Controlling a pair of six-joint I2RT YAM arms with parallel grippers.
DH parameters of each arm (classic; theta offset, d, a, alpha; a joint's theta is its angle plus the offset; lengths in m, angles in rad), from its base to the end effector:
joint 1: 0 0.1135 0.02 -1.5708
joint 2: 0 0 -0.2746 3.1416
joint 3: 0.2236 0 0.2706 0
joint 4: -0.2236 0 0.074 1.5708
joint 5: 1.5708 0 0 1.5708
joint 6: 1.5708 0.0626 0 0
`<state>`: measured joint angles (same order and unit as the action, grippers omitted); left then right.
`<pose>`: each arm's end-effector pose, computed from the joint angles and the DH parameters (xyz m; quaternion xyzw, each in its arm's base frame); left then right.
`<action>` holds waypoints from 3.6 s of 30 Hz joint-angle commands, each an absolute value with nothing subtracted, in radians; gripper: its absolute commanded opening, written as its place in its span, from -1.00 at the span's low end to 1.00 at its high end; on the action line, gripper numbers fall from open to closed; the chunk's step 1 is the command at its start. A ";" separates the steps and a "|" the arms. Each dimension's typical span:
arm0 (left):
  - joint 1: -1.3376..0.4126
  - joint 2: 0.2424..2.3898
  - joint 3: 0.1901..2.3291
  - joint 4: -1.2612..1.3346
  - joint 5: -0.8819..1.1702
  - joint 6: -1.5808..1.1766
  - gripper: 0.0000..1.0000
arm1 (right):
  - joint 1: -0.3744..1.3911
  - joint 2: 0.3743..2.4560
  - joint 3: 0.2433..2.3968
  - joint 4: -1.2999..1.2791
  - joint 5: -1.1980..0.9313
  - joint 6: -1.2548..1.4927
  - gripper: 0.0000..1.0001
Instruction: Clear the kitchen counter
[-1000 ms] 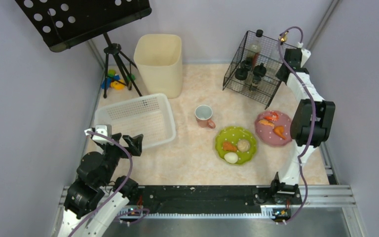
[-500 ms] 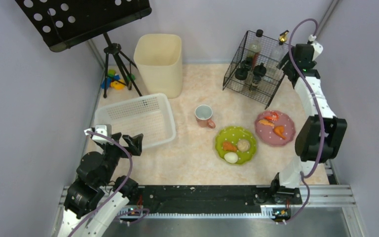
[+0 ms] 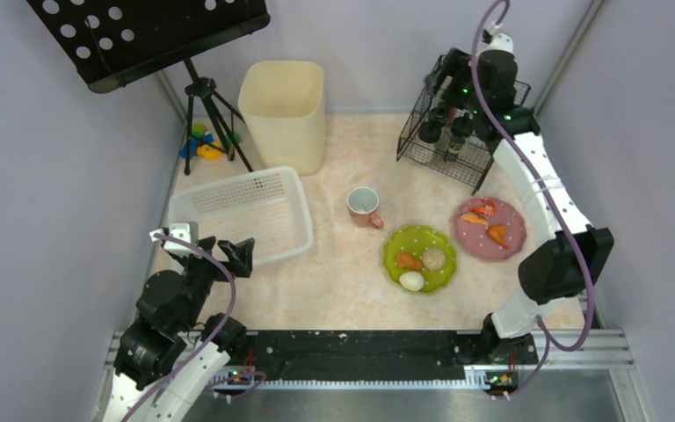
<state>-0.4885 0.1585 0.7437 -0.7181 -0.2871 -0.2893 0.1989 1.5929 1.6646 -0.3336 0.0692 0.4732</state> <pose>0.0688 -0.0165 0.3348 -0.0197 0.7504 -0.1475 0.6440 0.4094 0.0781 0.4315 0.1293 0.7826 0.1747 0.5834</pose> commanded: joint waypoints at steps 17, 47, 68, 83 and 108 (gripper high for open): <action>-0.493 0.157 0.741 -0.677 -0.319 -0.288 0.98 | 0.543 2.264 2.483 -0.314 -0.087 0.577 0.51; -0.494 0.148 0.739 -0.678 -0.323 -0.290 0.98 | 0.591 2.387 2.438 -0.291 -0.056 0.507 0.34; -0.494 0.151 0.740 -0.678 -0.324 -0.289 0.98 | 0.591 2.338 2.406 -0.401 -0.051 0.403 -0.29; -0.492 0.158 0.739 -0.678 -0.322 -0.288 0.98 | 0.591 2.290 2.353 -0.579 -0.035 0.309 -0.31; -0.493 0.146 0.740 -0.678 -0.321 -0.288 0.98 | 0.542 2.176 2.297 -0.647 -0.004 0.337 -1.00</action>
<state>-0.4911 0.1585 0.7437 -0.7181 -0.3092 -0.2893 0.5484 2.2288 2.3249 -0.5350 -0.0212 0.3367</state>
